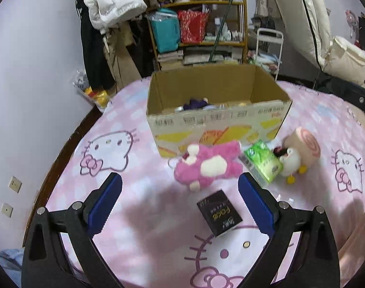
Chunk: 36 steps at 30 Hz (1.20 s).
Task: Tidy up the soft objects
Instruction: 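Move both tools back toward the remaining items beside the box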
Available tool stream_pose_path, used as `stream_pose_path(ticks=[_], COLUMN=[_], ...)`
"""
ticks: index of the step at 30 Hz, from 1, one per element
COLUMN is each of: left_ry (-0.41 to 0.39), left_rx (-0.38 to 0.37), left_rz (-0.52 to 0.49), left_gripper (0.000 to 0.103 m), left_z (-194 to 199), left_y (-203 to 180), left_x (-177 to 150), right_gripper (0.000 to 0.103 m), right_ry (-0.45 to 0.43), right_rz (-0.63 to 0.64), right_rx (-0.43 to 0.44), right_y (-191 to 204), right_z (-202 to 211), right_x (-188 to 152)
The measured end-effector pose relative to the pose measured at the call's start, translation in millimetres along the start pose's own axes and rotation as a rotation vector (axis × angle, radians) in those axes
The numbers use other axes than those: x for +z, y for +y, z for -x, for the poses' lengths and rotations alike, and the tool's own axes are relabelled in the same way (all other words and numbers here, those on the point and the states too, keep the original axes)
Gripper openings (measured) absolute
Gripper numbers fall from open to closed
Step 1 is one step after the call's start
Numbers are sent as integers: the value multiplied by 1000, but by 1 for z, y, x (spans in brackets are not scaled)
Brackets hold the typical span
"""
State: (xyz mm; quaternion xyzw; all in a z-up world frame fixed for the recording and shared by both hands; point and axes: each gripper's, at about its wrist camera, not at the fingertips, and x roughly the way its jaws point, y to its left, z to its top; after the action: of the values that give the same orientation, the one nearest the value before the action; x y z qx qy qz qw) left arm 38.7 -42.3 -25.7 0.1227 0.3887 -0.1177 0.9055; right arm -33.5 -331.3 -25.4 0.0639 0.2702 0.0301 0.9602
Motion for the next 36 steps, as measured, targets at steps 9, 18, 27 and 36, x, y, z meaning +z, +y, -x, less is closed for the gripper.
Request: stream_pose_path(ticks=[9,18,27,36], left_ry=[97,211,319,398], left_rx=[-20,-99,-114,-121], left_rz=[-5,16,78,89], left_gripper=[96,96,96,96], left_z=[-17,-40,-72,-93], left_y=[-4,-5,7,6], left_x=[-6,-11,-9,-11], right_gripper=[103,103,103,103], right_ry=[119,251,386,499], right_rz=[-53,-43,-44,-41], right_rx=[-36,-19,-21,-19], right_y=[0,10,9,9], right_z=[-8,-29,-58,-80], right_x=[-23,-39,-54,-73])
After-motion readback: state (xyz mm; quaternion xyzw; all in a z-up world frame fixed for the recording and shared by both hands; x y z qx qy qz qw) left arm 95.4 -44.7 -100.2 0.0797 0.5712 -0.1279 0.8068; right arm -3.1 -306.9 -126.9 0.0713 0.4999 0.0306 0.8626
